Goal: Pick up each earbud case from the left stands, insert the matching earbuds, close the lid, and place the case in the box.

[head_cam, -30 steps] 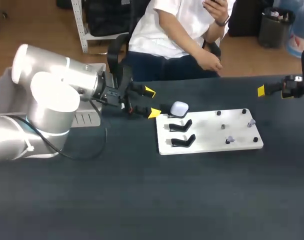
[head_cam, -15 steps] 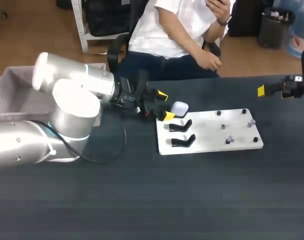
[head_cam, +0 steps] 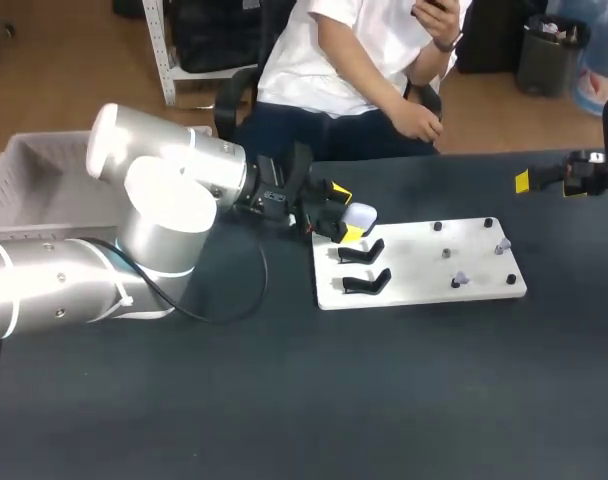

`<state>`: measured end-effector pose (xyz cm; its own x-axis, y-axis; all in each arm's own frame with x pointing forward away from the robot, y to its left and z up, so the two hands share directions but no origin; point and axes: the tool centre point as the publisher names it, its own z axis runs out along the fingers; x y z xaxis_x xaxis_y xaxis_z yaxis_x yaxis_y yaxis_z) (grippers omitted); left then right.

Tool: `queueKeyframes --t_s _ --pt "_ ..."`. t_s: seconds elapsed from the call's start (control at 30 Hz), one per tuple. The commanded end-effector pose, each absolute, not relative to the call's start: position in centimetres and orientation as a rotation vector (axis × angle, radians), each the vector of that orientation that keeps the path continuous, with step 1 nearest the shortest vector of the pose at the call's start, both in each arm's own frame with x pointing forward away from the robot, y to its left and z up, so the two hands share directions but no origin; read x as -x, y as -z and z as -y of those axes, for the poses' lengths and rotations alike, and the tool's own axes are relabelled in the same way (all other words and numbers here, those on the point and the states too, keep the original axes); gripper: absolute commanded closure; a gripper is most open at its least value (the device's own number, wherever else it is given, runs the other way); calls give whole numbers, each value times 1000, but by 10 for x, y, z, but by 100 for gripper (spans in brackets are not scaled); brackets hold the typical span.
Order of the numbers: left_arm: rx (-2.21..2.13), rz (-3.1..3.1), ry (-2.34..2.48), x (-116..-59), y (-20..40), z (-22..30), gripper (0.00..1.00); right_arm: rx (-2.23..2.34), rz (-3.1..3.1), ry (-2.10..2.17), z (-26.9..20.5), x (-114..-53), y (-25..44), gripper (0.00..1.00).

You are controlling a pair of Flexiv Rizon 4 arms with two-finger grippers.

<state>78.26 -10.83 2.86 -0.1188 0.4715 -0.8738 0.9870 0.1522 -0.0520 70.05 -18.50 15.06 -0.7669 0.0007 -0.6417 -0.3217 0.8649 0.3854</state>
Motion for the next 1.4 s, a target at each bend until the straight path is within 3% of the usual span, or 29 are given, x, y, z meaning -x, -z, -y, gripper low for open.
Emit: queueKeyframes --t_s 0.03,0.2,0.33,0.57,0.67,0.77,1.07,1.2,1.33,1.4 --pt "-1423 -1700 903 -789 -24 114 5 231 -2374 -637 185 -700 -151 0" --pt "-1426 -1702 918 -788 -19 116 15 231 -2374 -637 185 -700 -151 0" --pt "-1416 -1709 927 -786 -15 116 13 231 -2374 -637 185 -700 -151 0" --pt "-1413 -1710 930 -786 -14 116 18 231 -2374 -637 185 -700 -151 0" --pt "-1409 -1709 936 -786 -13 116 37 231 -2374 -637 185 -700 -151 0" --pt "-1404 -1710 944 -786 -12 116 50 231 -2374 -637 185 -700 -151 0" --pt "-1409 -1709 951 -785 -11 119 57 231 -2374 -637 185 -700 -151 0" --pt "-1411 -1705 956 -785 -11 119 67 231 -2374 -637 185 -700 -151 0" --pt "-1413 -1708 958 -785 -9 119 82 231 -2374 -637 185 -700 -151 0" --pt "-1416 -1710 958 -786 -9 118 100 231 -2374 -637 185 -700 -151 0"
